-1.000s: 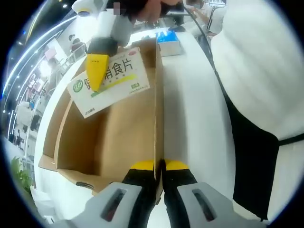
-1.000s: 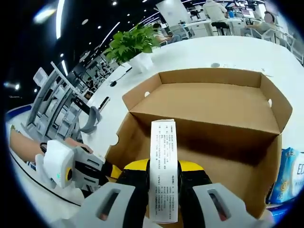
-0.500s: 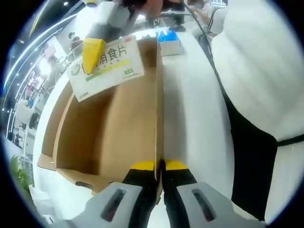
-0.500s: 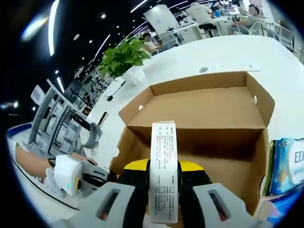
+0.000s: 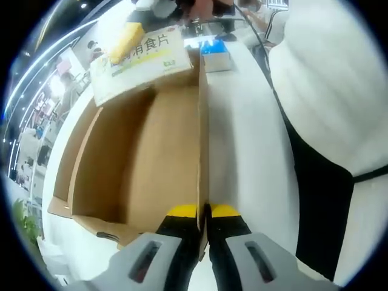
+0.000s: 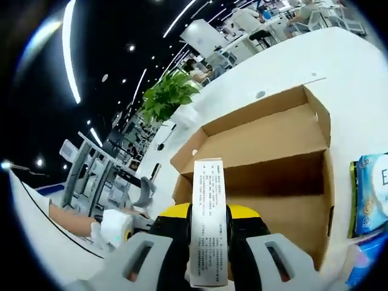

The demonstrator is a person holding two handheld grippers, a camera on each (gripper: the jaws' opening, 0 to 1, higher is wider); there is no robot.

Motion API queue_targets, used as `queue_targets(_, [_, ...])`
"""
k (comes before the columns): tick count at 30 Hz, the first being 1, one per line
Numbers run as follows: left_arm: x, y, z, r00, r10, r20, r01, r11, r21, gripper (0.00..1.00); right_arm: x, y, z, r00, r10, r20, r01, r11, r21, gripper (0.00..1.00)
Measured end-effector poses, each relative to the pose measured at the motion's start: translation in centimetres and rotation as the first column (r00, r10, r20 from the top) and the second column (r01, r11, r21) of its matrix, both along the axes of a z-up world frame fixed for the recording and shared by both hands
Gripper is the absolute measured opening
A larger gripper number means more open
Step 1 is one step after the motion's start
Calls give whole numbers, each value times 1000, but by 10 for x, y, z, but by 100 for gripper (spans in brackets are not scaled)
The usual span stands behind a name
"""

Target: Operate the shoe box by opening the lid, removing the specified soft item, and placing it in the target area until the item is outside and the box remains undamaged.

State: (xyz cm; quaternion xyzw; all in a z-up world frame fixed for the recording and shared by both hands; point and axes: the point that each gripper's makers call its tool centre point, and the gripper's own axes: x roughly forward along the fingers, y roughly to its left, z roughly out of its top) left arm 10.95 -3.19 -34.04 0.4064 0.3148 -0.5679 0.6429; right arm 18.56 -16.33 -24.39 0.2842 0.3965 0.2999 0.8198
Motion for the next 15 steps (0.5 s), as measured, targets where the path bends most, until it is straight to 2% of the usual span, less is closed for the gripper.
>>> queue_targets(2, [0,0,0,1000,-2,0,2,1000,0,3,1,-12,-2,999,-33,28,35,998,-54,20])
queue_targets(5, [0,0,0,1000,-1,-1,1,1000,0,3,-6,-22,-2,999,-30,28,32,995,-99,20])
queue_targets(11, [1,0,0,1000,3,1,-3,1000,0,3,-17,-38,7,997,-66,48,70,995,-75,20])
queue_targets(15, [1,0,0,1000,1,0,-1,1000,1,3,-20,-48,1,995,-94,38,97,992,-85,20])
